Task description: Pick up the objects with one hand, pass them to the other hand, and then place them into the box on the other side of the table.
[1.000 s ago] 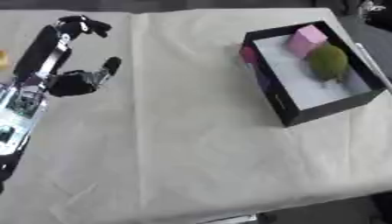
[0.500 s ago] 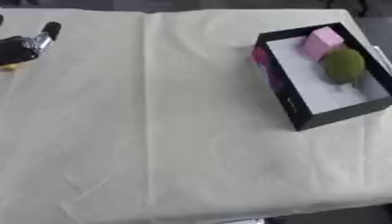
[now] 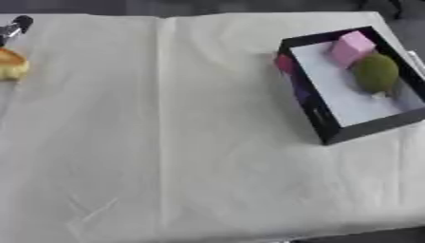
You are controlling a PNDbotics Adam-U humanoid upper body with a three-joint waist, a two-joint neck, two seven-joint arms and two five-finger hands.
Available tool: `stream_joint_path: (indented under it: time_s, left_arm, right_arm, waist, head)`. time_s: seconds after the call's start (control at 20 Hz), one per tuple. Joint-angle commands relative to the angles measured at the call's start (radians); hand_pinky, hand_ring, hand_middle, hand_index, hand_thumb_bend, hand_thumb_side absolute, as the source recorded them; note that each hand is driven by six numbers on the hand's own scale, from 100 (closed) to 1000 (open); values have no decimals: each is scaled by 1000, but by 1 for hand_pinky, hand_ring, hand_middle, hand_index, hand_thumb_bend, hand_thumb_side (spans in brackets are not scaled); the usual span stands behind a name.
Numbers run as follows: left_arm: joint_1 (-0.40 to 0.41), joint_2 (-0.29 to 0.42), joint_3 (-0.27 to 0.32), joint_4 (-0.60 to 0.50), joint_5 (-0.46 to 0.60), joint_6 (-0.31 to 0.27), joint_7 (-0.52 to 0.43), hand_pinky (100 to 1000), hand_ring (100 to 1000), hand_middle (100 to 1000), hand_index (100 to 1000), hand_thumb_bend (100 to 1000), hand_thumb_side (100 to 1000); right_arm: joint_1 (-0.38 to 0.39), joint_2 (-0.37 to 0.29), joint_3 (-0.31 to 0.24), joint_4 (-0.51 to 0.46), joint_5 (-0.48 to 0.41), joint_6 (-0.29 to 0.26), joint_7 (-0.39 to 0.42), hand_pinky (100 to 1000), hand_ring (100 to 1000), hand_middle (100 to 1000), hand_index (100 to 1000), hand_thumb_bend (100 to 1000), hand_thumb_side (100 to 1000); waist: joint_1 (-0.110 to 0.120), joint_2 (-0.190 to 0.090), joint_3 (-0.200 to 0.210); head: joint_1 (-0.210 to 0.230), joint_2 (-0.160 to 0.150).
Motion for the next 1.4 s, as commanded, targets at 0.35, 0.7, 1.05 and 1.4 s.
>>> stream_joint_path:
  time_s: [0.35,0.7,1.05,1.4]
  left_arm:
    - [-101,48,94,187,-169,146,-119,806,823,717,851,466,709]
    - [-123,48,117,246,-213,246,-156,818,833,723,844,540,817]
    - [-125,52,122,268,-247,284,-212,837,850,754,839,574,861]
    - [-121,60,129,286,-358,321,-241,848,861,782,830,614,812]
  right_arm:
    - [-10,-14,-1,-38,14,12,6,716,839,861,889,131,274]
    - [-7,-6,2,-40,24,17,9,717,839,861,888,132,279]
    - [-3,1,4,-40,31,20,11,717,837,860,887,132,284]
    - [2,6,8,-41,42,24,15,719,837,859,886,135,288]
  waist:
    - [18,15,-14]
    - [21,25,-24]
    - [25,33,-30]
    - [28,39,-31]
  head:
    - [35,-33]
    - [46,-45]
    - [54,-53]
    - [86,-60]
